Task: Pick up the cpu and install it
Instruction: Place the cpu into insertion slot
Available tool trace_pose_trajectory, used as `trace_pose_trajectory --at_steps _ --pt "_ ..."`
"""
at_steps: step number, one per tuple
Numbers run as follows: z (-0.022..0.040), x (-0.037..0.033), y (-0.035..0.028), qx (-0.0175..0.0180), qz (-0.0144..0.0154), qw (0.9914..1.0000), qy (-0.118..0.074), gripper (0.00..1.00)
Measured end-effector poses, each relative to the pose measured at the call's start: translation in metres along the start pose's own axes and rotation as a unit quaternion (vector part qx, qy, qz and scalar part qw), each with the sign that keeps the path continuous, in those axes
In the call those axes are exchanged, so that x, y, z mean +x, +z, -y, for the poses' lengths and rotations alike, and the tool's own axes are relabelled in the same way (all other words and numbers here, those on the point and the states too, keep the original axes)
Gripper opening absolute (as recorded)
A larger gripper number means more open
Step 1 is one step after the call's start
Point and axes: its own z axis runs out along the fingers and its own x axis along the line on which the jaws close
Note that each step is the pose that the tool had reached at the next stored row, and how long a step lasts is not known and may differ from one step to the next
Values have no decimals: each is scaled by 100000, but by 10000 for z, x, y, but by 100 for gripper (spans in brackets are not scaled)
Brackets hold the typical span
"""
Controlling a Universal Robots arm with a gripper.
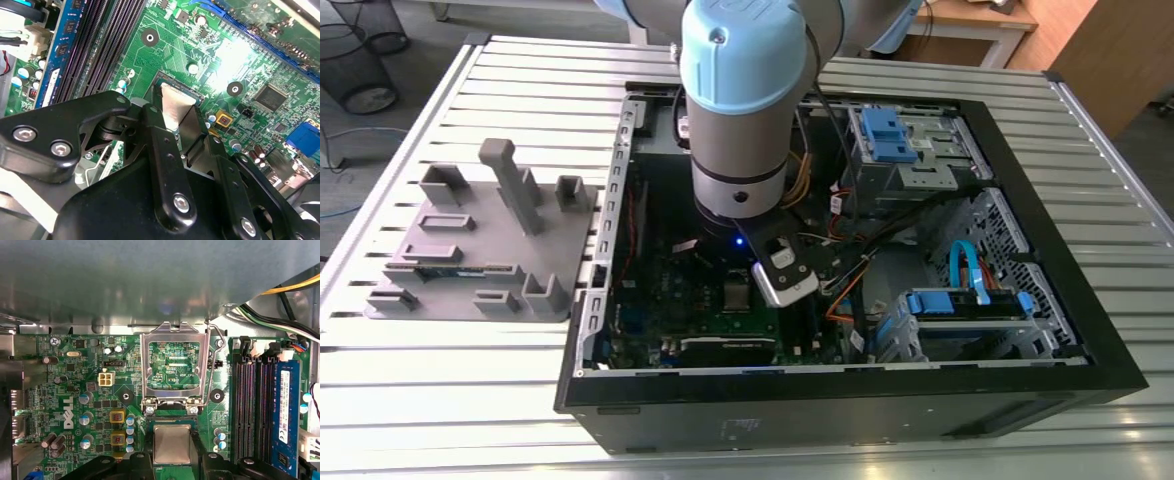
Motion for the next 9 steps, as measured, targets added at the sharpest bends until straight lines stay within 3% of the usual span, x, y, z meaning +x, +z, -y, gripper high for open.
trace_pose_trajectory --at_steps 9 --pt "36 -3 2 -11 1 100000 18 38"
